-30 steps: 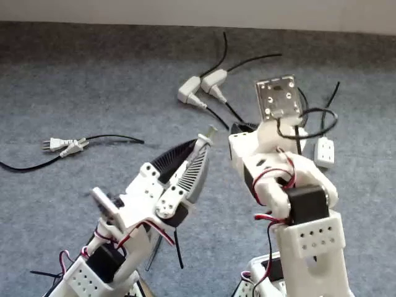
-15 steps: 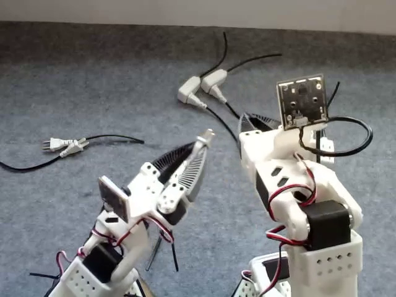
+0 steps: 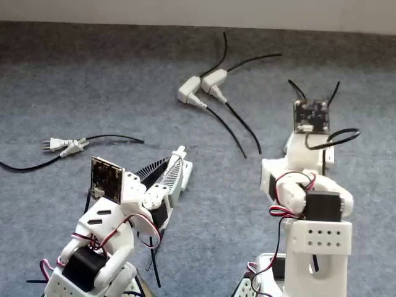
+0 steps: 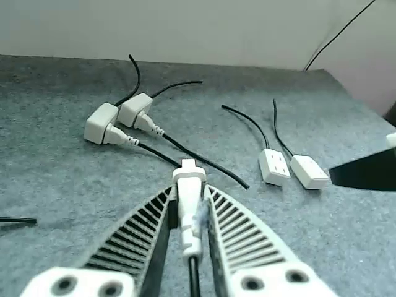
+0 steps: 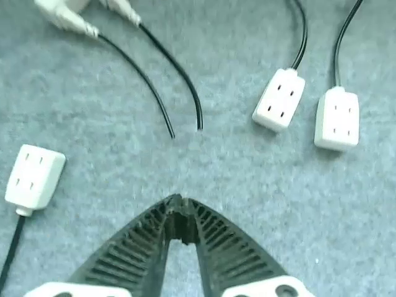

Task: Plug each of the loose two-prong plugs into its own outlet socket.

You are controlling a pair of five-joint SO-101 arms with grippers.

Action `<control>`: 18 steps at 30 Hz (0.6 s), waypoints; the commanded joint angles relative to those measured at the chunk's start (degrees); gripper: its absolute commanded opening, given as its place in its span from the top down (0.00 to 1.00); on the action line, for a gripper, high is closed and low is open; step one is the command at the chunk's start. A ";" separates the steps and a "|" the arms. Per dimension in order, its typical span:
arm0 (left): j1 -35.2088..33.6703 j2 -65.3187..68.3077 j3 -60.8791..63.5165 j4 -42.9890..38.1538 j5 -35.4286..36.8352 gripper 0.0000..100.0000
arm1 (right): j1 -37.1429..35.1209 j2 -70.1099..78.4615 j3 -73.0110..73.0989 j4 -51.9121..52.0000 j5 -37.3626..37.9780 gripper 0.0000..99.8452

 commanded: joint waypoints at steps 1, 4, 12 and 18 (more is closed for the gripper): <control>-0.75 0.04 -4.18 3.78 -2.90 0.99 | 1.01 -0.75 9.80 -1.19 -0.70 0.99; -0.75 0.04 -5.49 6.51 -5.36 0.99 | 1.01 -0.75 15.16 -3.38 -0.70 0.99; -3.65 1.10 -8.04 6.24 -10.90 0.99 | 1.10 -0.75 23.96 -13.58 -0.70 0.99; -12.79 20.35 -19.30 3.60 -7.12 0.99 | 1.10 -0.75 32.48 -23.43 -0.70 0.99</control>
